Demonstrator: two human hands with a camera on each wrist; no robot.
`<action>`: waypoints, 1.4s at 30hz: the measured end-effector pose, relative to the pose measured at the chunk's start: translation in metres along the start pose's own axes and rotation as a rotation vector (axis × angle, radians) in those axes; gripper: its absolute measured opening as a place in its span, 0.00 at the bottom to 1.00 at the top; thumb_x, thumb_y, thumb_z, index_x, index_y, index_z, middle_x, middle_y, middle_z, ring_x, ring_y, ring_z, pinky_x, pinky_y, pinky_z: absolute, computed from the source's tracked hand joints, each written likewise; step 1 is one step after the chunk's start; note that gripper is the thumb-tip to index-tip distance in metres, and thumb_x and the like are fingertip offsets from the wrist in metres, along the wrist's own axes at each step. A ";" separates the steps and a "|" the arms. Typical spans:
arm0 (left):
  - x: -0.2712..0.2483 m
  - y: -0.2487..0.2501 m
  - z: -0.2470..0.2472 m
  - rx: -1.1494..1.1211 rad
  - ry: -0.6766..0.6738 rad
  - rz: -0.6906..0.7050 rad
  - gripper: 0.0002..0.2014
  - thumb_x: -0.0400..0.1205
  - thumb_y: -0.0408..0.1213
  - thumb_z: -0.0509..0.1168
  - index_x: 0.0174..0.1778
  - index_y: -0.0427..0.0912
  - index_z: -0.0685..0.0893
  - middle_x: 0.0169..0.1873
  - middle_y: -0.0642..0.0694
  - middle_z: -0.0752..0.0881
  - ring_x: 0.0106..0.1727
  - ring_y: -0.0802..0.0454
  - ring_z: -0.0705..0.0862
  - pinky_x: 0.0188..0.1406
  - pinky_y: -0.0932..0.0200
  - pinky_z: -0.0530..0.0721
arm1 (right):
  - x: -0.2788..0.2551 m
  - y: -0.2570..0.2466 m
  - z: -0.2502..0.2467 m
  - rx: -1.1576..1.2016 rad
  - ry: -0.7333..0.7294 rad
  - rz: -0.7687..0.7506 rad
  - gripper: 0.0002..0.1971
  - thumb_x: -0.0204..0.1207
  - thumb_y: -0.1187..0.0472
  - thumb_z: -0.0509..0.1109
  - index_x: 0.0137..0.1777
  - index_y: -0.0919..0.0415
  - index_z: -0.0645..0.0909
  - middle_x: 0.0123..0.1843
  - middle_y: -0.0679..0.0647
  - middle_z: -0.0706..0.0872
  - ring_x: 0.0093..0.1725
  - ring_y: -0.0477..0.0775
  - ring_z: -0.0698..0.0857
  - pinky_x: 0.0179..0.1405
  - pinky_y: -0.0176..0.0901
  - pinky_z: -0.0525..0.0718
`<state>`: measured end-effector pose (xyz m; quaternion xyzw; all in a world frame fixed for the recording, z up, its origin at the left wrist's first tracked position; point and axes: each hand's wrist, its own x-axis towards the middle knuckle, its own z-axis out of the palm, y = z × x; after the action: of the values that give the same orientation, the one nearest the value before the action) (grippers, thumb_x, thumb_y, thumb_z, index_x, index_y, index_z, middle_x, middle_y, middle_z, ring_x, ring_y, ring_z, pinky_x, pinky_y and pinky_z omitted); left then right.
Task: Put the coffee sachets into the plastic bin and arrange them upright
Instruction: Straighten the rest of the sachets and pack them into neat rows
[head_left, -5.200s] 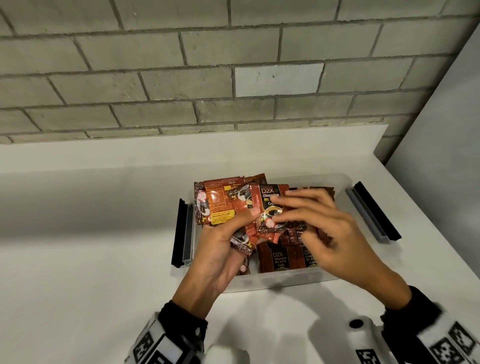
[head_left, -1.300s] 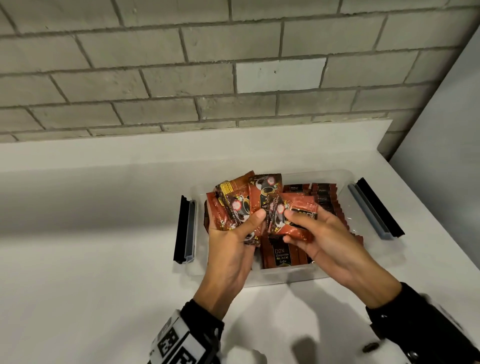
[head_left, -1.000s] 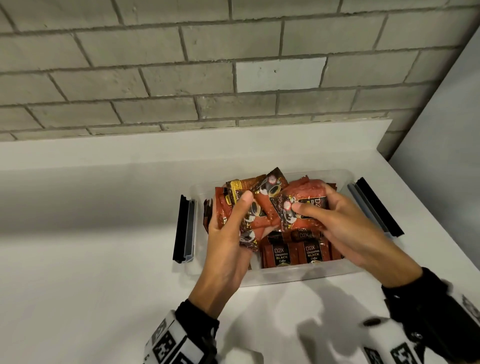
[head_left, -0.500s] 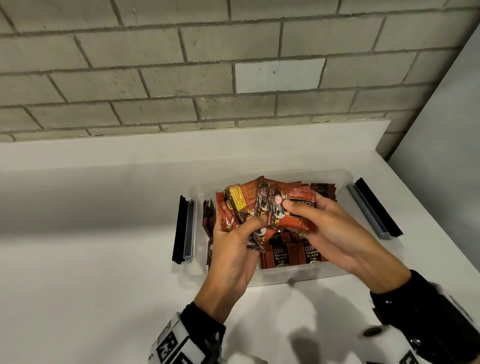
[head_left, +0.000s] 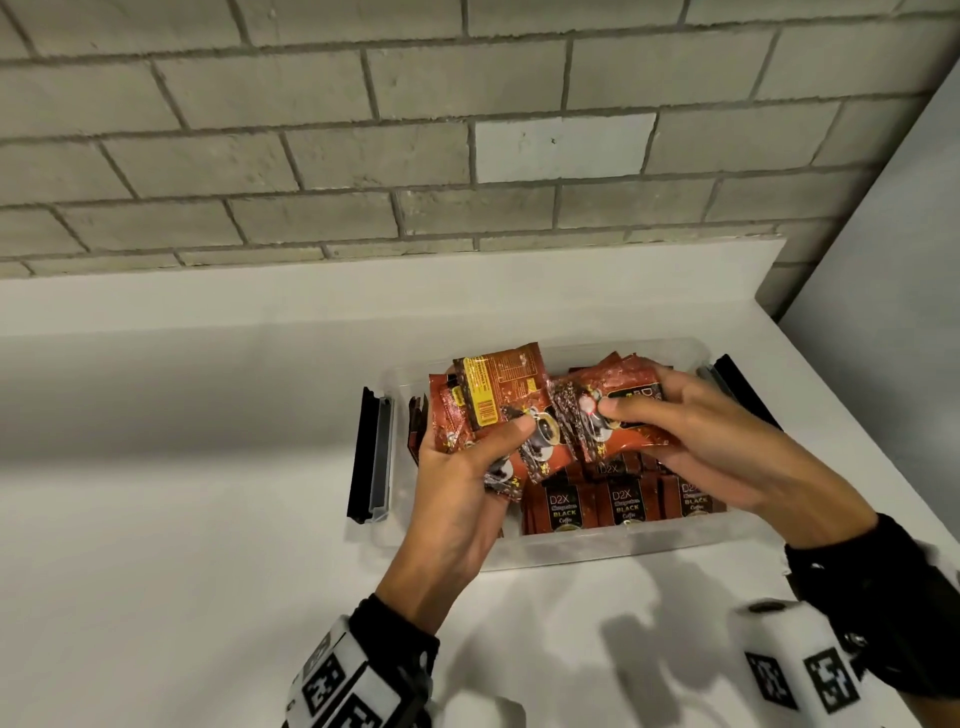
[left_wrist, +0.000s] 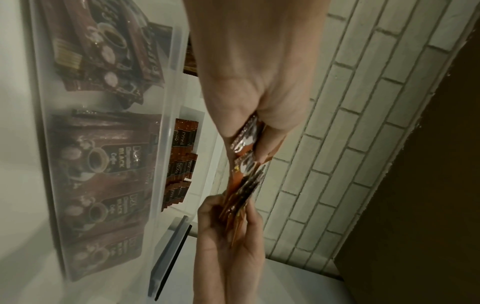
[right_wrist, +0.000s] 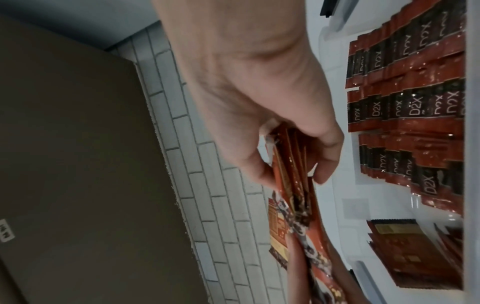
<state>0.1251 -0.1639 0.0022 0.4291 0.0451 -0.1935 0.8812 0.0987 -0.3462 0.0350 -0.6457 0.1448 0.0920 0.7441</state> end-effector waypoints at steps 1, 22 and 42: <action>0.000 0.000 0.001 -0.012 -0.013 -0.005 0.29 0.65 0.23 0.72 0.65 0.36 0.80 0.53 0.36 0.88 0.55 0.39 0.87 0.47 0.46 0.88 | 0.001 0.001 0.000 -0.002 -0.007 0.017 0.18 0.72 0.68 0.70 0.63 0.61 0.80 0.57 0.57 0.89 0.59 0.54 0.87 0.60 0.46 0.83; 0.005 -0.001 -0.008 -0.111 -0.025 -0.106 0.18 0.80 0.32 0.64 0.67 0.44 0.79 0.55 0.37 0.89 0.54 0.43 0.88 0.48 0.48 0.89 | -0.012 0.006 0.004 -0.558 0.317 -0.672 0.11 0.74 0.62 0.74 0.51 0.50 0.77 0.47 0.48 0.88 0.44 0.43 0.87 0.43 0.33 0.85; 0.015 0.006 -0.013 -0.050 -0.003 0.075 0.32 0.65 0.18 0.70 0.63 0.50 0.81 0.49 0.42 0.90 0.51 0.45 0.90 0.51 0.42 0.88 | -0.041 0.014 0.000 -0.308 0.026 -0.484 0.14 0.69 0.59 0.73 0.52 0.47 0.76 0.48 0.48 0.89 0.49 0.50 0.89 0.43 0.41 0.88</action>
<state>0.1420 -0.1547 -0.0052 0.4081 0.0323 -0.1598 0.8983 0.0557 -0.3426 0.0359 -0.7681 -0.0200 -0.0756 0.6356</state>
